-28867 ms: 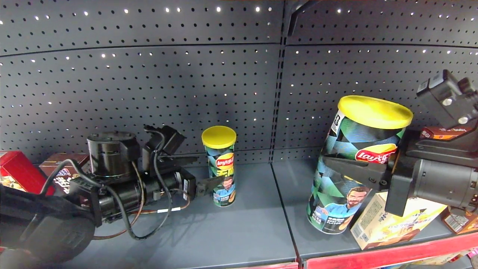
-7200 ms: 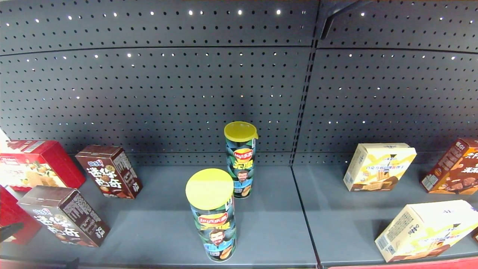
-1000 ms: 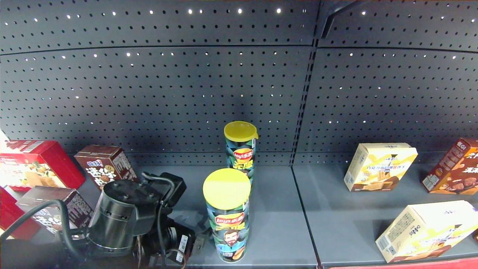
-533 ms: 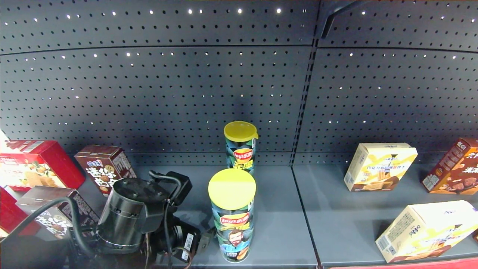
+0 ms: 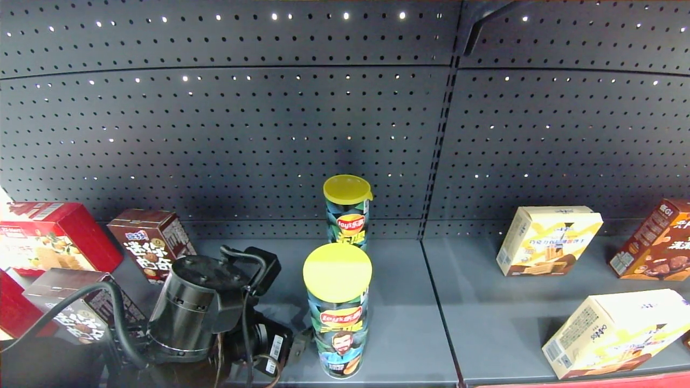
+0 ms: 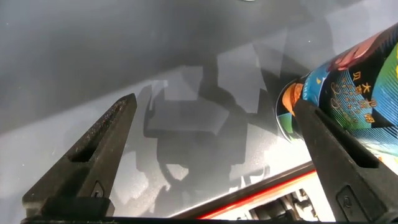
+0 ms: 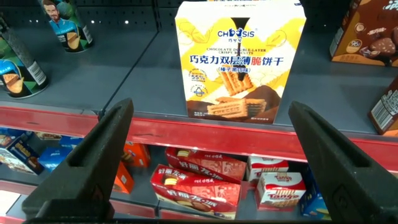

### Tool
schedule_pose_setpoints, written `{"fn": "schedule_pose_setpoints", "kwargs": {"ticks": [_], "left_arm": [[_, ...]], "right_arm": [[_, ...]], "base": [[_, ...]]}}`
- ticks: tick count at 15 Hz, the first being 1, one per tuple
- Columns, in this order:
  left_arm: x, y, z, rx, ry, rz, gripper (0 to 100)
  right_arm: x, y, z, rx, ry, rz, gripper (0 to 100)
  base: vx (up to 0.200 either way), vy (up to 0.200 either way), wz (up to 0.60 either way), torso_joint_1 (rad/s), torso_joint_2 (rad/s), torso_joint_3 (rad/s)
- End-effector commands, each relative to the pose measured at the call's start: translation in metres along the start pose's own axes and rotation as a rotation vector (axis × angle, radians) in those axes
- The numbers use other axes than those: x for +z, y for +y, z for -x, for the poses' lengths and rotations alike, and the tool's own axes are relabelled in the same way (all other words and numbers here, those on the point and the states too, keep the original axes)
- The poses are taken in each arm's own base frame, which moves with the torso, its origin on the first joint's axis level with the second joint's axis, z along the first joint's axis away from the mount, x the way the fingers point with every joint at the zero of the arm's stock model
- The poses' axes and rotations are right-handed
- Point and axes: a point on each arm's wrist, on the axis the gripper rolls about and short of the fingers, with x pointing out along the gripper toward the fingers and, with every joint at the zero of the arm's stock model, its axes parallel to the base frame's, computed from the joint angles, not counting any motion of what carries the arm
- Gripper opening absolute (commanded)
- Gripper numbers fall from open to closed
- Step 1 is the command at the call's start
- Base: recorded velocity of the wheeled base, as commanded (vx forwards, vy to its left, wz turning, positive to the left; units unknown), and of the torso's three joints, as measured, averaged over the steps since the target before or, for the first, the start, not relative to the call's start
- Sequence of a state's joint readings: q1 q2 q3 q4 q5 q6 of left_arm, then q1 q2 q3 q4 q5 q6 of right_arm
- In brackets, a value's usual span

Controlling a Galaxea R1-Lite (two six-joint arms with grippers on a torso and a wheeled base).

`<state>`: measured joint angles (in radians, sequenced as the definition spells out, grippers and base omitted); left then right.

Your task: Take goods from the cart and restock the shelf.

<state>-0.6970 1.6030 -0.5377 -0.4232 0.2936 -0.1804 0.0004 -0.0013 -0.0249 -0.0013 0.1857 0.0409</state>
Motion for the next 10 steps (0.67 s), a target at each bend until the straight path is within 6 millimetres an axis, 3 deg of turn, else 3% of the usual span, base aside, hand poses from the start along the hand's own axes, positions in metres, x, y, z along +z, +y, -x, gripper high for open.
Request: {"fn": "schedule_pose_setpoints", "kwargs": {"ticks": [1,4,6,10], "left_arm": [[-0.001,0.001,0.000,0.004,0.005,0.000,100],[-0.003,0.008,0.008,0.015,-0.008,0.023,100],[0.010,0.014,0.035,0.005,-0.119,0.063,100],[0.030,0.034,0.061,0.088,-0.259,0.136,100]], "right_arm": [[0.000,0.000,0.000,0.002,0.001,-0.001,100],[0.000,0.000,0.000,-0.004,-0.002,0.001,100],[0.000,0.000,0.000,0.001,-0.002,0.003,100],[0.000,0.001,0.000,0.038,0.006,0.003,100]], "base": [[0.000,0.000,0.00,0.000,0.00,0.000],[0.000,0.000,0.00,0.000,0.00,0.000],[0.000,0.000,0.00,0.000,0.00,0.000],[0.000,0.000,0.00,0.000,0.00,0.000]]}}
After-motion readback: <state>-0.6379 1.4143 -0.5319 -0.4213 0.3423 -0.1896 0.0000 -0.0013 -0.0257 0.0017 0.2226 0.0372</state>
